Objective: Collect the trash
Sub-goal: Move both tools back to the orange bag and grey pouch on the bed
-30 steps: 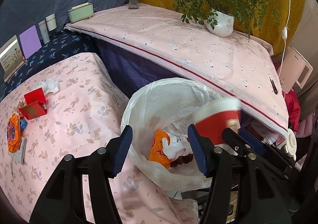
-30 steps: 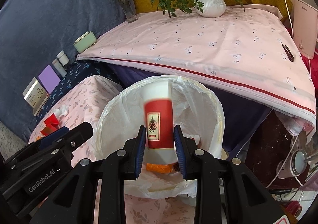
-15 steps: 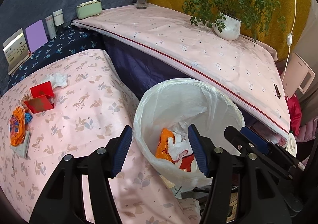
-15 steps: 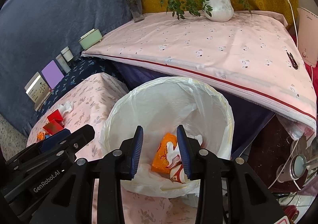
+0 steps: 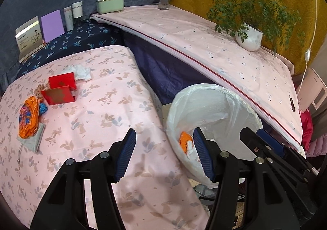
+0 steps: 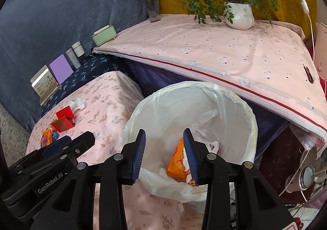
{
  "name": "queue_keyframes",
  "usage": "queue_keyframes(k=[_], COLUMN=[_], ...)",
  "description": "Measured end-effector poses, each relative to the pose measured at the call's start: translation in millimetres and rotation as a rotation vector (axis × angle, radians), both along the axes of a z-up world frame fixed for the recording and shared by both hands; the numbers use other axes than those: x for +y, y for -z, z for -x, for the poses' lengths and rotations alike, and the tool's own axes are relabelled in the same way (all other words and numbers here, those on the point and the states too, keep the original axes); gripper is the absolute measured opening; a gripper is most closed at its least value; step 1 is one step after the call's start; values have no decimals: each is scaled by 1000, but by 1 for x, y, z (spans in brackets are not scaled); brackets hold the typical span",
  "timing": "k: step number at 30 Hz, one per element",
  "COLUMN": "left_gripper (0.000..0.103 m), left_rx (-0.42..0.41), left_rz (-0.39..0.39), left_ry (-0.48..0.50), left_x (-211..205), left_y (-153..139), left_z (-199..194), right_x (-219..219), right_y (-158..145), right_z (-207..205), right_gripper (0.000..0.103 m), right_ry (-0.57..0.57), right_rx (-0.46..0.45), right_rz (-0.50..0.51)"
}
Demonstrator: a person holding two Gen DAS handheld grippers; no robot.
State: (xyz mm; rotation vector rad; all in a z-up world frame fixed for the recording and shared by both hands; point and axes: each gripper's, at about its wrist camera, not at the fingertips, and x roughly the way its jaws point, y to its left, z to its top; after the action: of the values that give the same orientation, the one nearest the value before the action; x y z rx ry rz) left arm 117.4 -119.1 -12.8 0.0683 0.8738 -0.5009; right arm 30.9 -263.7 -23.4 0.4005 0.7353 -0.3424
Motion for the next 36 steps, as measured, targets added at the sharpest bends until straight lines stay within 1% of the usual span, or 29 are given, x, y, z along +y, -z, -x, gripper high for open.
queue_keyframes(k=[2,4,6,18,20,23,25,30,32,34,36], left_gripper=[56,62,64,65,65,67,71,72,74,78,79], left_rx=[4,2,-6,-3,-2,-1,-9,-12,-10,-8,-5], left_rz=[6,11,16,39,42,44,39,28,24,19,10], left_ry=[-20,-44,-67,-202,-228,-275,-306,-384,-417,-448,-471], left_x=[11,22,32,107,122,146,162,204,222,239,254], left_y=[0,-1,-2,-4,-3,-2,-1,3,7,10,13], left_z=[-3,-5,-6,-23,-25,-30,-32,-38,-41,-44,-49], right_x=[8,16,23,82,93,114,129,169,184,200,215], right_y=[-2,-3,-4,-10,-10,-9,-8,-1,2,5,10], right_z=[-3,-6,-9,-32,-35,-42,-48,-63,-68,-75,-82], right_gripper=[38,38,38,38,45,46,46,47,49,52,52], right_ry=[-14,-28,-42,-150,-171,-208,-238,-316,-344,-372,-399], right_rx=[-1,-1,-1,7,8,11,18,41,48,55,64], right_rz=[6,11,16,46,51,60,65,75,79,83,85])
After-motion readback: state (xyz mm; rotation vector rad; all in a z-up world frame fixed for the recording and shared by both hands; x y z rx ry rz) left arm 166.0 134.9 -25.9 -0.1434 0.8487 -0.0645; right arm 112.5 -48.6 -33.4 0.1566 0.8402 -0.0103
